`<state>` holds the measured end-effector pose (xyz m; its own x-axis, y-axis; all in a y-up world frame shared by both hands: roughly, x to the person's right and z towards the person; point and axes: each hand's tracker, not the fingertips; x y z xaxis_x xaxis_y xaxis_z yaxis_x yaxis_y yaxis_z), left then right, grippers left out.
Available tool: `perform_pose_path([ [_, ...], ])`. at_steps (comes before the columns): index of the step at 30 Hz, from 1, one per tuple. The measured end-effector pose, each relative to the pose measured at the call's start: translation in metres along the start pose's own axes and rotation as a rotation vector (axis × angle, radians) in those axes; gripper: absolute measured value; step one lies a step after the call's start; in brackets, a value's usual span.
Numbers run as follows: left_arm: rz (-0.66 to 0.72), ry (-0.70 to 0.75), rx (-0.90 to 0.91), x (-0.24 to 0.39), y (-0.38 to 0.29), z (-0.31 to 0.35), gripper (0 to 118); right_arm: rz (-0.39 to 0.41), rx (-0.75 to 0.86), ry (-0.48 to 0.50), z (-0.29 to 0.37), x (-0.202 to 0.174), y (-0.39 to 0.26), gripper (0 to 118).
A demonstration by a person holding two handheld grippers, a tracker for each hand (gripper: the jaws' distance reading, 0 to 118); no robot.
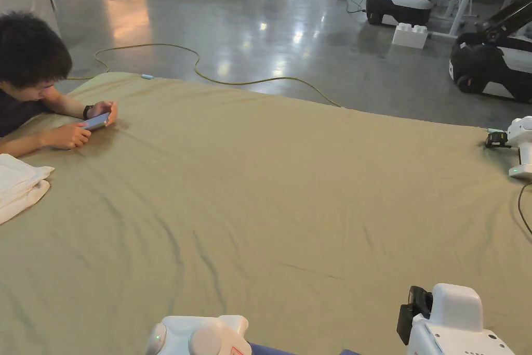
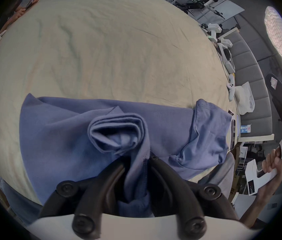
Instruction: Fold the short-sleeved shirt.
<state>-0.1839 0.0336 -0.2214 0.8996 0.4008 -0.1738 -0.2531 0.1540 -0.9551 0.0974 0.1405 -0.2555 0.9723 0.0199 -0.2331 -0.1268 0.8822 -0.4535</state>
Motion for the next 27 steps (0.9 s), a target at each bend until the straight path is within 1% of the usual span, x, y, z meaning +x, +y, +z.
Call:
perform_pose_path([
  [2, -0.014, 0.006, -0.001, 0.002, -0.001, 0.000, 21, -0.002, -0.005, -0.003, 0.000, 0.001, -0.001, 0],
  [3, -0.015, 0.001, -0.001, 0.007, -0.003, 0.005, 31, -0.003, -0.006, -0.003, 0.000, 0.001, -0.002, 0],
  [4, -0.016, -0.007, 0.000, 0.006, -0.003, 0.007, 39, -0.004, -0.008, -0.003, 0.000, 0.001, -0.002, 0],
  [5, -0.003, -0.052, -0.003, 0.004, -0.003, 0.010, 46, -0.005, -0.009, -0.002, 0.000, 0.001, -0.002, 0],
  [6, 0.018, -0.086, 0.002, 0.004, -0.001, 0.014, 51, -0.004, -0.011, -0.001, 0.000, 0.001, -0.003, 0],
  [7, 0.032, -0.109, 0.015, 0.003, 0.001, 0.019, 52, -0.004, -0.012, -0.001, 0.000, 0.001, -0.003, 0],
  [9, 0.055, -0.121, 0.060, 0.005, 0.002, 0.037, 52, -0.003, -0.012, 0.000, 0.000, 0.002, -0.004, 0],
  [10, 0.028, -0.124, 0.086, 0.006, 0.003, 0.046, 52, -0.003, -0.013, -0.001, 0.001, 0.002, -0.004, 0],
  [13, 0.033, -0.181, 0.144, 0.006, 0.005, 0.072, 52, -0.008, -0.018, 0.003, 0.001, 0.003, -0.005, 0],
  [14, 0.033, -0.195, 0.172, 0.005, 0.005, 0.078, 51, -0.010, -0.019, 0.003, 0.001, 0.004, -0.005, 0],
  [15, 0.020, -0.182, 0.173, 0.005, 0.006, 0.081, 47, -0.012, -0.021, 0.003, 0.001, 0.004, -0.006, 0],
  [17, -0.021, -0.106, 0.171, 0.006, 0.008, 0.072, 32, -0.014, -0.024, 0.005, 0.001, 0.004, -0.007, 0],
  [18, -0.033, -0.076, 0.156, 0.006, 0.008, 0.064, 27, -0.015, -0.026, 0.006, 0.001, 0.004, -0.007, 0],
  [19, -0.044, -0.058, 0.133, 0.008, 0.009, 0.057, 26, -0.014, -0.028, 0.006, 0.002, 0.004, -0.008, 0],
  [22, -0.079, -0.031, 0.035, 0.013, 0.005, 0.026, 19, -0.011, -0.033, 0.004, 0.003, 0.005, -0.010, 0],
  [24, -0.113, 0.005, -0.045, 0.022, -0.002, 0.008, 17, -0.009, -0.039, 0.000, 0.003, 0.006, -0.011, 0],
  [27, -0.142, -0.041, -0.068, 0.033, -0.012, -0.011, 17, -0.005, -0.048, -0.004, 0.003, 0.007, -0.015, 0],
])
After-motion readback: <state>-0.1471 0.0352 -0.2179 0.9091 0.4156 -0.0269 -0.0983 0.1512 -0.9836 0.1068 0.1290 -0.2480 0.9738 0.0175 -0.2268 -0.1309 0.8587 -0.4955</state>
